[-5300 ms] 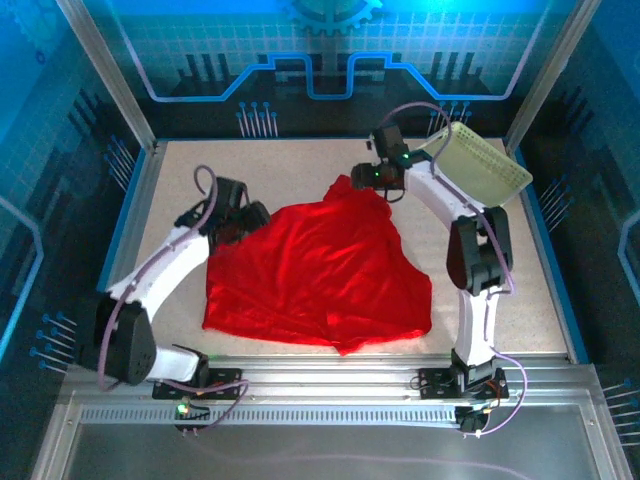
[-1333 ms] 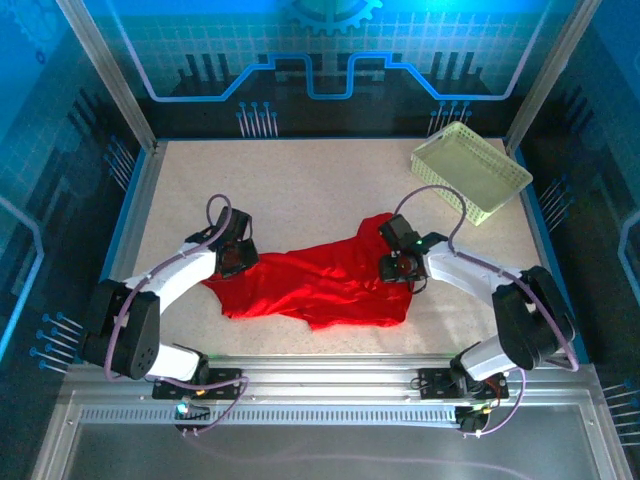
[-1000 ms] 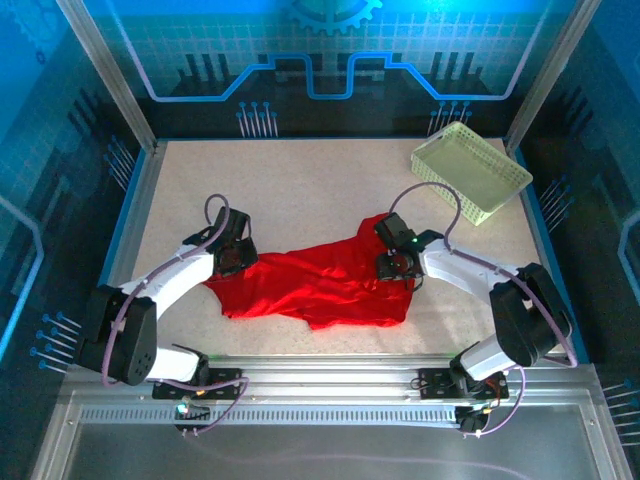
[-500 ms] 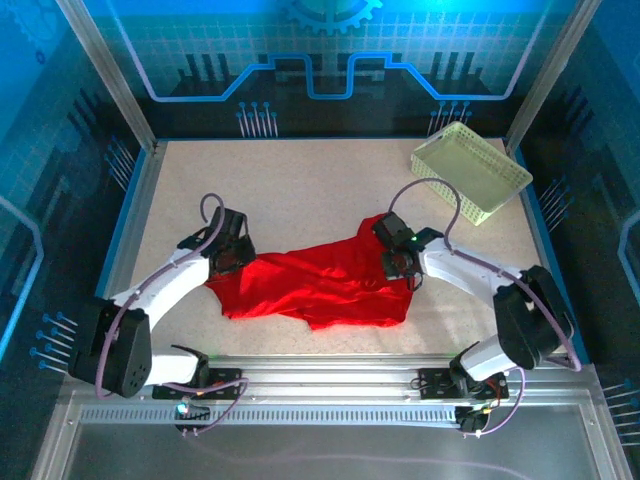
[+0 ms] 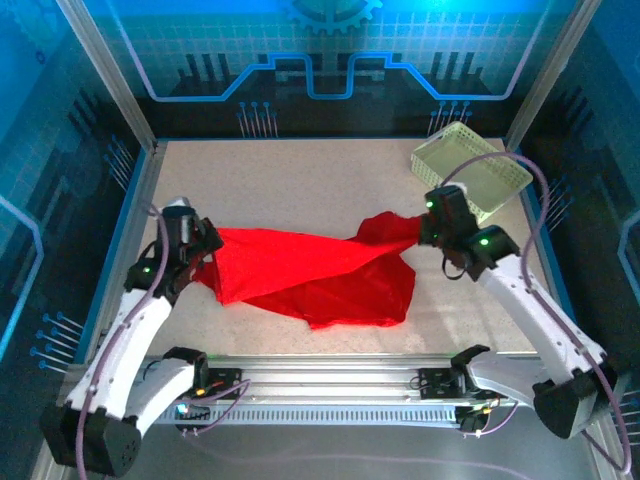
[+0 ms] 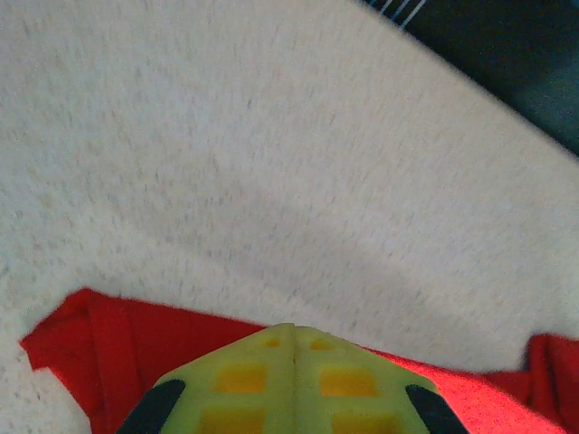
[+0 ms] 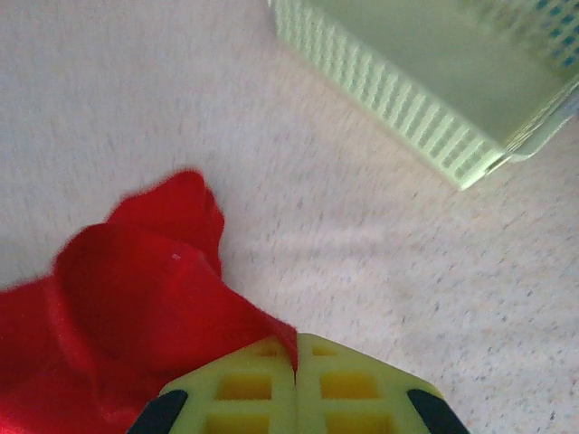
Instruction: Fold the inside-out t-shirt
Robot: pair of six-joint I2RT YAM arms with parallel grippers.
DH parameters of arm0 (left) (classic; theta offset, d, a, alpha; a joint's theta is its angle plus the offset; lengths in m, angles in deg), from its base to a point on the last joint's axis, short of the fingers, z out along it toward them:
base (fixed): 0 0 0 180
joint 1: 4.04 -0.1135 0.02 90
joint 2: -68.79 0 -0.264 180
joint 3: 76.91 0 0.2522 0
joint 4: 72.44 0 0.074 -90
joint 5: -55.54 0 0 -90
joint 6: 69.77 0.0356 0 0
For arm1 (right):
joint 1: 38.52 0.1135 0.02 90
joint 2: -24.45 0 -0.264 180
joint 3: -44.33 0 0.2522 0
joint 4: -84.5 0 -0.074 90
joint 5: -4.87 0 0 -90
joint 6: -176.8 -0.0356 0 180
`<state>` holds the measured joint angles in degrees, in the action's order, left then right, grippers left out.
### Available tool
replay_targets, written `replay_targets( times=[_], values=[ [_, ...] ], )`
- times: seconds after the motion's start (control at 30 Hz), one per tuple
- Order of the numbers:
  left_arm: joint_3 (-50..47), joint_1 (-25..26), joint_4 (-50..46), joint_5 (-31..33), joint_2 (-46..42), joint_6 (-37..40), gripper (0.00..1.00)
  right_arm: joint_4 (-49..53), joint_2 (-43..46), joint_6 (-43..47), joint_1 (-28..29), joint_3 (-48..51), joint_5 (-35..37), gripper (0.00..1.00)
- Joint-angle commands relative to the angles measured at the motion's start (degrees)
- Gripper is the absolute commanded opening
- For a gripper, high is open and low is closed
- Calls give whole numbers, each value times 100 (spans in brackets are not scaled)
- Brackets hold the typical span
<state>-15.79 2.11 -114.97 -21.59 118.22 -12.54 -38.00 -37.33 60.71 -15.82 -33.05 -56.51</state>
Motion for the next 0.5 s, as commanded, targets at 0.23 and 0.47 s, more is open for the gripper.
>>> replay_targets(
  times=[0.23,0.47],
  values=[
    [349,-414,-712,1003,-1152,41,0,440,401,-293,-705,-723,-809,0],
    [-939,-413,-1119,492,-1757,-663,0,484,1094,-1667,-115,1545,-1423,0]
  ],
)
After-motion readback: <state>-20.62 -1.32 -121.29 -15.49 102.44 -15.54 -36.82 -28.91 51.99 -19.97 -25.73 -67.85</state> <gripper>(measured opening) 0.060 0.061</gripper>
